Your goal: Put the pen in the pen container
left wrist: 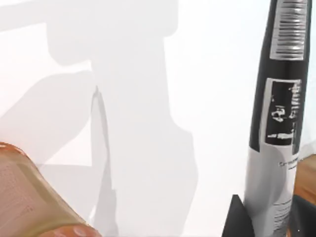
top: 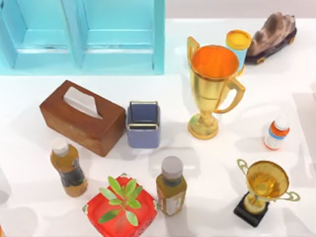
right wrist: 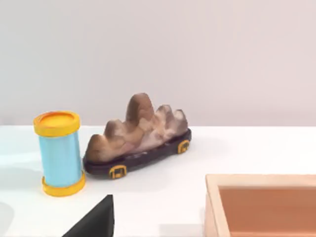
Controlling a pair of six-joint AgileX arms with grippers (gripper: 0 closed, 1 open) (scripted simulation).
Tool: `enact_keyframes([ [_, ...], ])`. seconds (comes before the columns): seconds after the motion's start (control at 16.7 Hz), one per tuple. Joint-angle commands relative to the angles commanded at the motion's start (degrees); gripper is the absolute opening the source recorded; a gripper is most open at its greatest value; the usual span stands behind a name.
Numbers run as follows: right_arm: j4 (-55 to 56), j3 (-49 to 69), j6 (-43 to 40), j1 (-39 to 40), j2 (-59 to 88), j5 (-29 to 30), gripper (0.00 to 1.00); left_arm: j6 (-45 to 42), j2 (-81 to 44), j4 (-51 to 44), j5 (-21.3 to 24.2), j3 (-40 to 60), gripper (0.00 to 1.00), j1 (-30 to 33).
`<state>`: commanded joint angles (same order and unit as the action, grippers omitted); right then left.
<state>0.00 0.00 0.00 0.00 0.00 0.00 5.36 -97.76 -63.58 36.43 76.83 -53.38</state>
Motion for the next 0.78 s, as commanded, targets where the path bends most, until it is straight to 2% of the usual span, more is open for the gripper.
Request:
enact_keyframes([
  [0.18, 0.0, 0.0, 0.0, 0.0, 0.0, 0.0, 1.0, 0.0, -0.1, 0.7, -0.7, 0.2, 0.0, 0.6],
  [0.36, 0.0, 0.0, 0.0, 0.0, 0.0, 0.0, 1.0, -0.1, 1.0, 5.7, -5.2, -0.4, 0.0, 3.8],
  [0.54, 0.0, 0.0, 0.0, 0.0, 0.0, 0.0, 1.0, -0.8, 2.6, 15.6, -13.7, -1.5, 0.0, 10.6],
  [0.78, 0.0, 0.0, 0.0, 0.0, 0.0, 0.0, 1.0, -2.6, 4.2, 34.0, -29.2, -4.2, 0.0, 24.4],
])
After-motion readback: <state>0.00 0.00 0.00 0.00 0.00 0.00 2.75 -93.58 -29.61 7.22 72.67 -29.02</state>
